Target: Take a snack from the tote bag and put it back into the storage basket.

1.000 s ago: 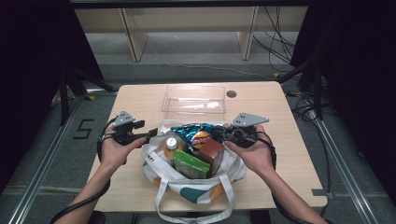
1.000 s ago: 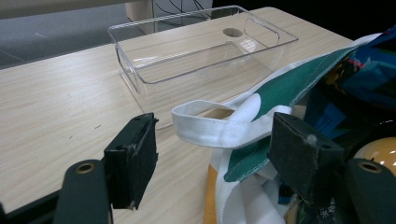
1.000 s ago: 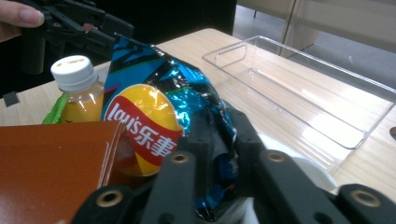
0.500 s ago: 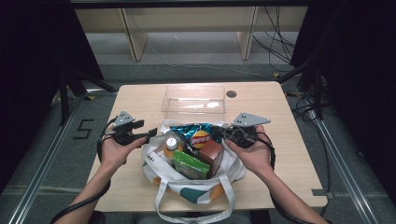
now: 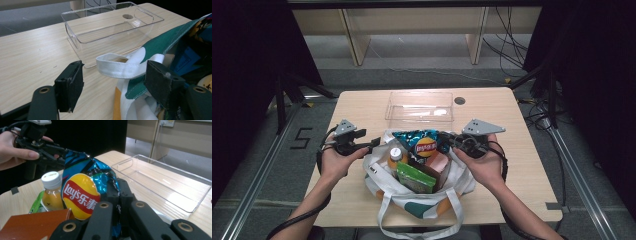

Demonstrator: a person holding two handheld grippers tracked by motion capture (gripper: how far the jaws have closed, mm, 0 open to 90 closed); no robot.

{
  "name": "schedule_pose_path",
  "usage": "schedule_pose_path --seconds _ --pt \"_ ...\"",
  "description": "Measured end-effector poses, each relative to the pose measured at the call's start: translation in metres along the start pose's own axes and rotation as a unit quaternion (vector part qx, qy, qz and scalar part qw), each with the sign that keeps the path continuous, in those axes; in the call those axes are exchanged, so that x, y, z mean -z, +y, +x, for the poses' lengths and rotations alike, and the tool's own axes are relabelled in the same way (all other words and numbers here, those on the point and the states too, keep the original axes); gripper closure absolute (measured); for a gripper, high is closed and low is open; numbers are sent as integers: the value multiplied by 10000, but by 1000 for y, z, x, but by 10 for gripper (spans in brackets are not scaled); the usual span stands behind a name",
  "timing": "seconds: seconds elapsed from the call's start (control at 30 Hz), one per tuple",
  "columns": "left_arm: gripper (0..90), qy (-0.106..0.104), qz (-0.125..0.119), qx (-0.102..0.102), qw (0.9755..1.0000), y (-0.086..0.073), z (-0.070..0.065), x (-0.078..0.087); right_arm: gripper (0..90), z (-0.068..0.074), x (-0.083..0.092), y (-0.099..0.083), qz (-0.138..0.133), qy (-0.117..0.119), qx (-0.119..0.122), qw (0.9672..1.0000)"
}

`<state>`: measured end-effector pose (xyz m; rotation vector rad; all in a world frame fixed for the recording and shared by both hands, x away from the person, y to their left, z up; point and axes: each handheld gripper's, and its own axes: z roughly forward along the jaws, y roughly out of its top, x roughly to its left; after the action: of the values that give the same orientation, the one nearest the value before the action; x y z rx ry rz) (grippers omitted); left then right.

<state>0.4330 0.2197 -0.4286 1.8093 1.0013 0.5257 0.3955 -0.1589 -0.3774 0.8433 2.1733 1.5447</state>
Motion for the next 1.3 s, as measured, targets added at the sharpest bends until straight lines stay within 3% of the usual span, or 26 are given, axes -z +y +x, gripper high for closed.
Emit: schedule_pose_path --seconds 0.03,0.33,0.37,0.47,0.53,0.63,0.8,0.83,0.93,1.3 --pt "301 -12 -13 1 10000 0 0 0 900 1 1 1 -46 23 -112 9999" --pt "300 -10 -1 -5 10000 0 0 -2 900 0 5 6 -232 -71 -6 9997" --pt "298 -26 -9 48 10000 0 0 -2 900 -1 6 8 -267 -54 -142 9995" --pt "296 -8 0 50 10000 0 0 -2 900 -2 6 10 -279 -69 19 9996" --pt "296 -3 -13 12 10000 0 1 -2 900 -1 6 10 -251 -46 -53 9997" --pt "296 5 -31 17 10000 0 1 -2 900 -1 6 11 -315 -32 46 9995" --pt "296 17 -14 45 10000 0 0 -2 900 1 11 17 -432 -27 -109 9990" --pt "297 17 -9 44 10000 -1 0 -2 900 0 10 18 -497 -8 -27 9988" --pt "298 7 -16 48 10000 -1 0 -2 900 0 14 21 -539 -44 -109 9985" --pt "298 17 -69 69 10000 -1 -1 -3 900 -4 18 33 -830 -62 -67 9965"
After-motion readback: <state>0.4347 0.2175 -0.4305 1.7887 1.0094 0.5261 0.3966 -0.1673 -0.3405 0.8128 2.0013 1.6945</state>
